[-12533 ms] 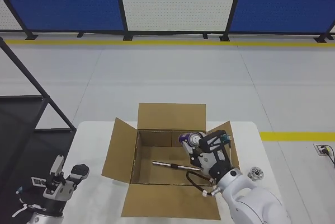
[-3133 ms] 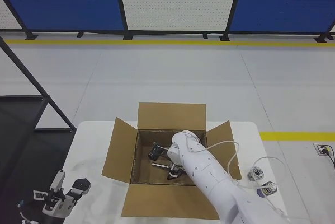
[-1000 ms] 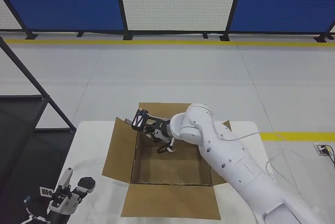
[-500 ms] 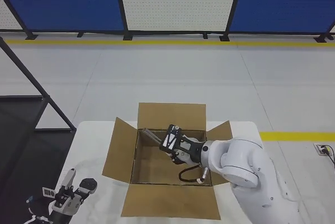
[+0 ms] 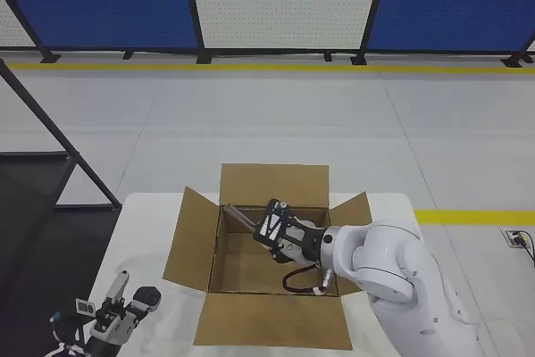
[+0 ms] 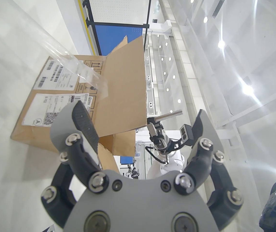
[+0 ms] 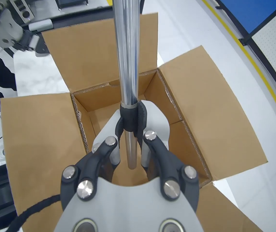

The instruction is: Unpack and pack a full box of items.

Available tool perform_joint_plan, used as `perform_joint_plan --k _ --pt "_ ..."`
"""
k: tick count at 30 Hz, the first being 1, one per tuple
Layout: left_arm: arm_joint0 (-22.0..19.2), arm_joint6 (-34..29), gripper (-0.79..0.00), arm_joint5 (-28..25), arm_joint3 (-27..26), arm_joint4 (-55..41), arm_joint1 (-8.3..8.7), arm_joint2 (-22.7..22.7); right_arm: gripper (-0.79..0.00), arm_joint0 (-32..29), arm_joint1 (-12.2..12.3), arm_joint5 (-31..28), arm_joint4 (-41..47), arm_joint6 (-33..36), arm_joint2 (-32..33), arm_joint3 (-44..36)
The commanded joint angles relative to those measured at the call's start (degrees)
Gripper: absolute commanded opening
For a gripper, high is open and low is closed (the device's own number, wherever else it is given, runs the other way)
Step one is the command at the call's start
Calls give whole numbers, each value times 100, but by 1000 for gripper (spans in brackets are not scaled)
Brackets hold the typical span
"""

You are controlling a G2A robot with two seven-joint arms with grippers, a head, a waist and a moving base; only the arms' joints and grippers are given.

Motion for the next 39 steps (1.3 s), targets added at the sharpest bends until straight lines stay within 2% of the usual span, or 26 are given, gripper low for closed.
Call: perform_joint_plan --k 1,7,13,22,28,32,35,39 --pt "-3 6 0 24 19 -8 2 -9 -785 -15 34 -14 110 45 145 -206" --pt "-87 -26 0 129 18 64 12 37 -785 -324 193 -109 734 277 902 -1127" --pt "-244 -59 0 266 30 153 25 113 -785 -888 382 -150 1496 611 1914 -2071" --pt "-498 -129 0 470 105 312 48 256 -785 -2017 633 311 2488 1188 3657 -2997" --pt "-706 -204 0 631 158 486 65 425 -785 -2908 750 583 3090 1386 4828 -3226" --pt "-823 -186 0 694 193 542 72 506 -785 -3446 822 806 3434 1673 5384 -3226" --pt "-883 -174 0 708 216 529 77 516 -785 -3792 872 1102 3516 1959 5612 -3152" --pt "-895 -131 0 682 232 438 84 439 -785 -3849 886 1170 3502 2044 5631 -3125"
